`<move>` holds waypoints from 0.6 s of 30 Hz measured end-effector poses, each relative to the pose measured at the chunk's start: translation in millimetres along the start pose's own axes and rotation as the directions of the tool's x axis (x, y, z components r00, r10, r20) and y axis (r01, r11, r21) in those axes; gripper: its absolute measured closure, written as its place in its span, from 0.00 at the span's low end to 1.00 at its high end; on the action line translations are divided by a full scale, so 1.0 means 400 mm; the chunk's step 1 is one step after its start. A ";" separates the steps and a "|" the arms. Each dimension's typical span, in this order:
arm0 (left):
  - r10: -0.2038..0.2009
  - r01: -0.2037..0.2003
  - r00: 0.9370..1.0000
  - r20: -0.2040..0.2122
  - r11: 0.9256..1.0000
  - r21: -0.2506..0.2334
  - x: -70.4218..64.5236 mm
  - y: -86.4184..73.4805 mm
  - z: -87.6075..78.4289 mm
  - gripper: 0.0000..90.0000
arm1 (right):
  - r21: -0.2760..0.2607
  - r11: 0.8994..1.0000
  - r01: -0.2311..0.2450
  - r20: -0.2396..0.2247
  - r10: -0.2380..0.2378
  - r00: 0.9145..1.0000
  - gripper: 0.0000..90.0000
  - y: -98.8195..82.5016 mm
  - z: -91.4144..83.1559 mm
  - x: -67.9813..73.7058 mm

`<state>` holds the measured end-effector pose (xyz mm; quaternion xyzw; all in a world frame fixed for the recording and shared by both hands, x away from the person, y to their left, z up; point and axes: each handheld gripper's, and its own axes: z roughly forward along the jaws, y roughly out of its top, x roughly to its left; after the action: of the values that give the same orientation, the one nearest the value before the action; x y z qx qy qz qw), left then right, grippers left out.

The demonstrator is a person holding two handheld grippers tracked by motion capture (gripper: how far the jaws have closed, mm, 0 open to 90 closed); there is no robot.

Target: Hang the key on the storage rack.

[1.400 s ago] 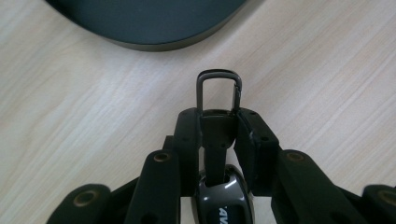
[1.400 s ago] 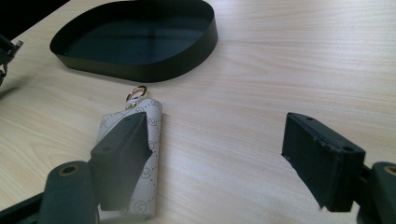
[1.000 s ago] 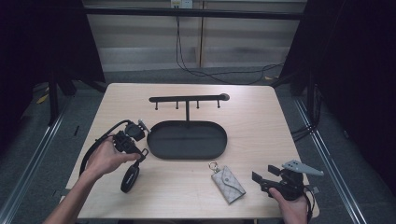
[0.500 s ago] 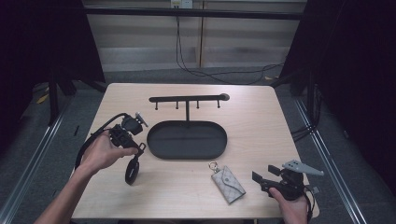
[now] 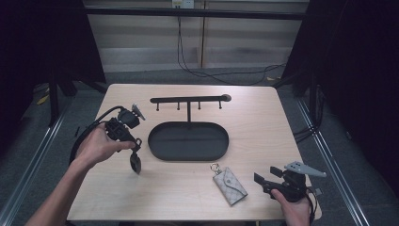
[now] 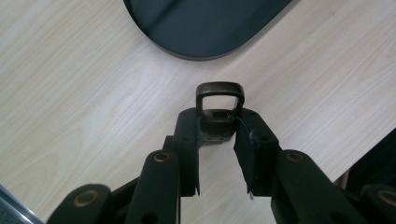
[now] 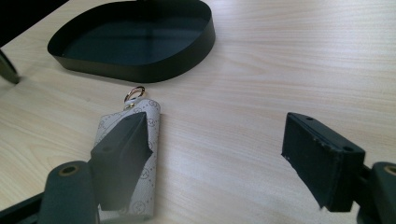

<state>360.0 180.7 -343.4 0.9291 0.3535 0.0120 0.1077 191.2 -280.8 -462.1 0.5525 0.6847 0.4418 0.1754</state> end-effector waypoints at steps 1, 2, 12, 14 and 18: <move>0.001 -0.001 1.000 -0.007 1.000 0.005 0.000 0.002 -0.004 0.79 | 0.000 1.000 0.000 0.000 0.000 1.000 0.26 0.000 0.000 0.000; 0.001 -0.001 1.000 -0.012 1.000 0.001 -0.001 0.004 -0.008 0.79 | 0.000 1.000 0.000 0.000 0.000 1.000 0.26 0.000 0.000 0.000; 0.009 -0.009 1.000 -0.016 1.000 0.015 -0.003 0.031 -0.038 0.79 | 0.001 1.000 0.003 -0.002 -0.003 1.000 0.25 0.000 0.000 0.000; 0.002 -0.002 1.000 -0.014 1.000 0.007 -0.002 0.033 -0.044 0.79 | -0.006 1.000 0.009 -0.009 -0.009 1.000 0.25 0.000 -0.001 0.001; -0.002 0.002 1.000 -0.009 1.000 -0.002 0.003 0.040 -0.057 0.79 | -0.006 1.000 0.015 -0.012 -0.015 1.000 0.22 0.000 -0.001 0.004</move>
<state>369.1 174.1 -317.7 0.9286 0.3550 0.0164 0.1071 190.4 -279.7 -461.4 0.5441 0.6886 0.4458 0.1759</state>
